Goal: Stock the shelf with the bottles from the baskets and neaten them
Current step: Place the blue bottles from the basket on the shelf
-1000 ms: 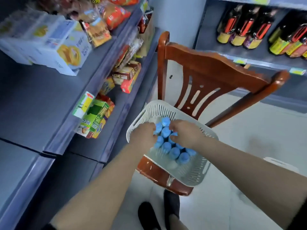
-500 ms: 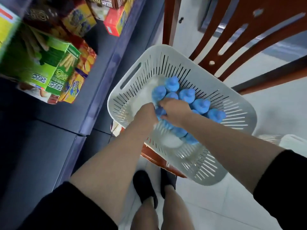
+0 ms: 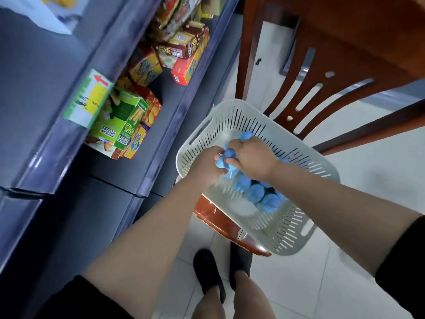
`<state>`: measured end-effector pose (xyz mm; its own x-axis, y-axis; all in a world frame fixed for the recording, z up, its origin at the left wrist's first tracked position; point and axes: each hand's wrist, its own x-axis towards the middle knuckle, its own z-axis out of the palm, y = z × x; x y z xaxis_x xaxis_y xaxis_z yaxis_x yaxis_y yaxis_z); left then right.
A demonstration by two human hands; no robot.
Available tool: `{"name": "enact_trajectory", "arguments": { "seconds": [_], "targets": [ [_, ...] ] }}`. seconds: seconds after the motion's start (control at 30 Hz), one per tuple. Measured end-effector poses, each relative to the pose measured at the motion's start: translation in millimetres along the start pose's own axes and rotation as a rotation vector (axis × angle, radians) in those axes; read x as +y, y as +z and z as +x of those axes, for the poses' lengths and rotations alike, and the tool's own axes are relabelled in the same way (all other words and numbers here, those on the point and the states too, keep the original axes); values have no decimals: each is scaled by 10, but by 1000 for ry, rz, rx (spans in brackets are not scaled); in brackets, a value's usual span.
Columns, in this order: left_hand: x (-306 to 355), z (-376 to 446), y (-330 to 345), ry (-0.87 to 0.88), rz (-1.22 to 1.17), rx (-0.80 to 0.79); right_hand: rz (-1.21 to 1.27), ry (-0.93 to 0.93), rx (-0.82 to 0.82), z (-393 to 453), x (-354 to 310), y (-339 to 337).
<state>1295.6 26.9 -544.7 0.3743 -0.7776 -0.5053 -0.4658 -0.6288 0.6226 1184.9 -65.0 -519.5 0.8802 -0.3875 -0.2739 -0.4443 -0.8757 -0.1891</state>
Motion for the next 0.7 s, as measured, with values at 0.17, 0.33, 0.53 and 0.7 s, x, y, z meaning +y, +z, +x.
{"name": "enact_trajectory", "arguments": {
  "seconds": [0.17, 0.33, 0.53, 0.7],
  "targets": [
    [485, -607, -691, 149, -167, 173, 180, -16, 168, -167, -230, -976],
    [922, -1328, -1506, 322, -230, 375, 360, -110, 405, -359, -646, -2075],
    [1358, -2431, -2372, 459, -342, 690, 607, -341, 627, -635, -1422, -3296],
    [1482, -3318, -2877, 521, -387, 895, 702, -574, 707, -894, -2201, -4026]
  ]
}}
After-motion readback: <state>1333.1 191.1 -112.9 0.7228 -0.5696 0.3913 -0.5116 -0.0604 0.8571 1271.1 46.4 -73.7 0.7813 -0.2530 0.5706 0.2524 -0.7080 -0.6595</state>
